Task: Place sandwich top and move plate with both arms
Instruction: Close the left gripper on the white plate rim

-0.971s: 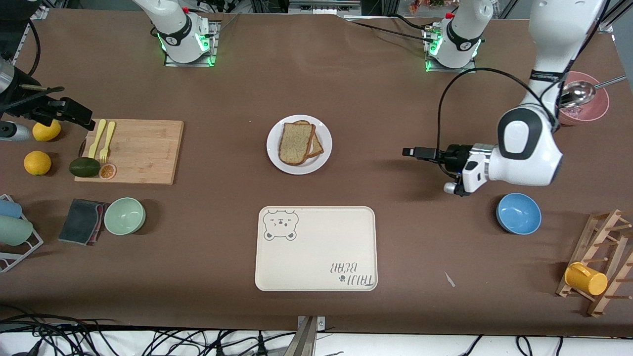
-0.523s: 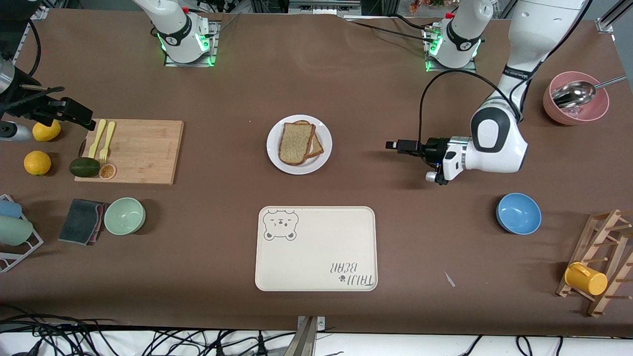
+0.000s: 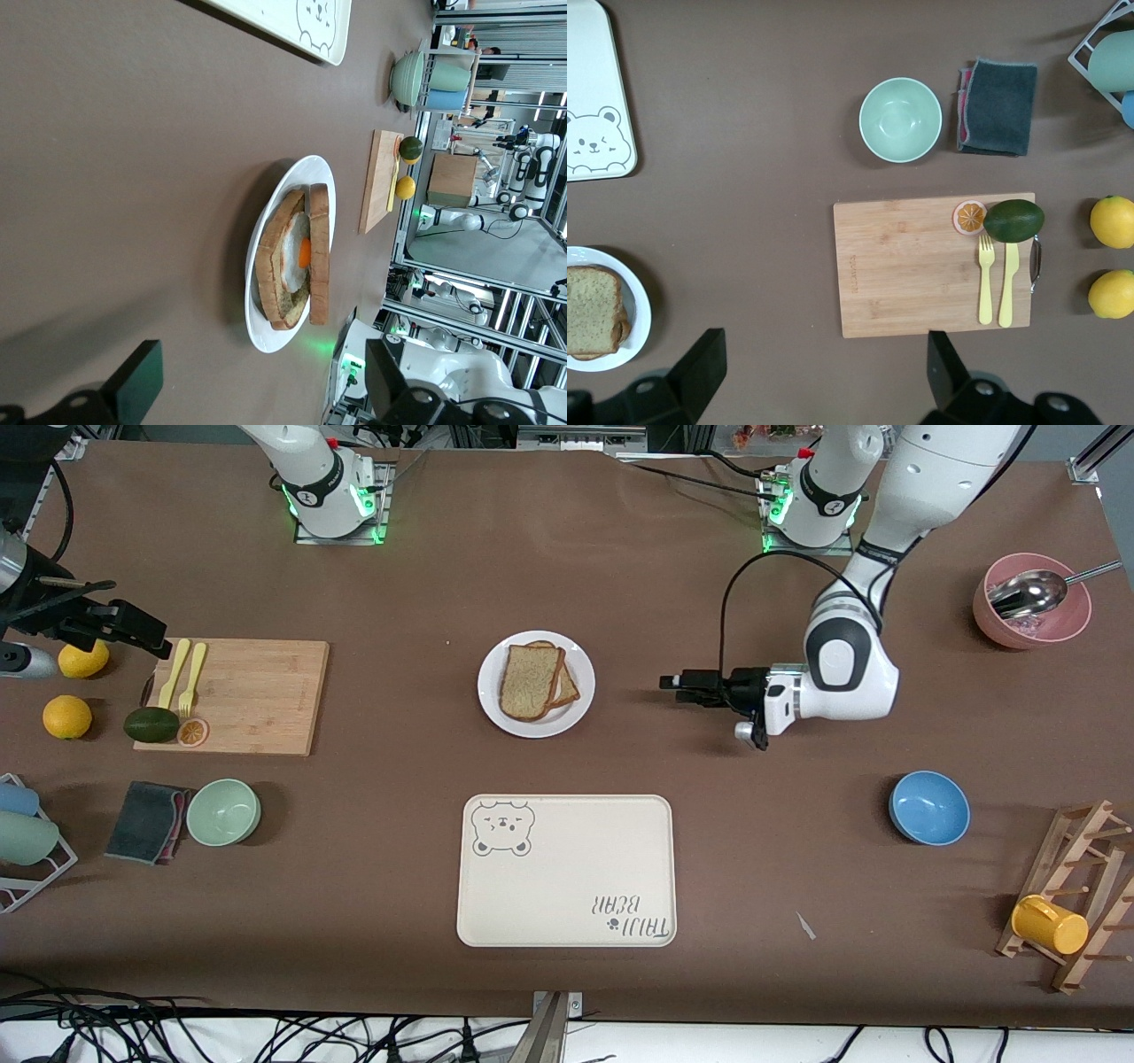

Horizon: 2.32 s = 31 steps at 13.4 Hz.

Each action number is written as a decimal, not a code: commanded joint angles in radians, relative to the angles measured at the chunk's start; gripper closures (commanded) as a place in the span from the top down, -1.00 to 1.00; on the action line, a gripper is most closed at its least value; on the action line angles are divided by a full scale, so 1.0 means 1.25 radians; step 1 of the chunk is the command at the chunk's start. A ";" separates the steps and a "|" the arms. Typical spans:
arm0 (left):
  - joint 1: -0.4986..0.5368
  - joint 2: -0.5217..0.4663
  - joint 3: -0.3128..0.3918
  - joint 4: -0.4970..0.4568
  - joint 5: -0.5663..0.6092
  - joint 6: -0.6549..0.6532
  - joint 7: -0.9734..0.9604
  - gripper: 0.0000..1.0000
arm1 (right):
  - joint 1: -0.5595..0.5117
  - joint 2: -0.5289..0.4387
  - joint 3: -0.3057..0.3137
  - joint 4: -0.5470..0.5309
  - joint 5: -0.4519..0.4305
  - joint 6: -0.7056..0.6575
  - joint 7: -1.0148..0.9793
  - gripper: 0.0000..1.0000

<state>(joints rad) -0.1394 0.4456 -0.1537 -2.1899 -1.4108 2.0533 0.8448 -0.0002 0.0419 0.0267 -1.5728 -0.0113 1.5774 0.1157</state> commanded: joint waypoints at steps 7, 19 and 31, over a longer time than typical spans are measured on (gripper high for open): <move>-0.023 0.013 -0.159 -0.034 -0.237 0.249 0.154 0.98 | -0.013 -0.007 0.009 -0.007 0.012 -0.004 -0.012 1.00; -0.152 0.089 -0.161 -0.019 -0.565 0.320 0.416 0.90 | -0.013 -0.005 0.008 -0.007 0.012 -0.002 -0.012 1.00; -0.184 0.117 -0.161 0.001 -0.588 0.320 0.420 0.03 | -0.013 -0.003 0.008 -0.007 0.013 -0.002 -0.012 1.00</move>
<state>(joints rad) -0.3553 0.5746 -0.3561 -2.2055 -2.0979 2.4439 1.3284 -0.0003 0.0444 0.0266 -1.5729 -0.0113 1.5775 0.1157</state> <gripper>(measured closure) 0.463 0.000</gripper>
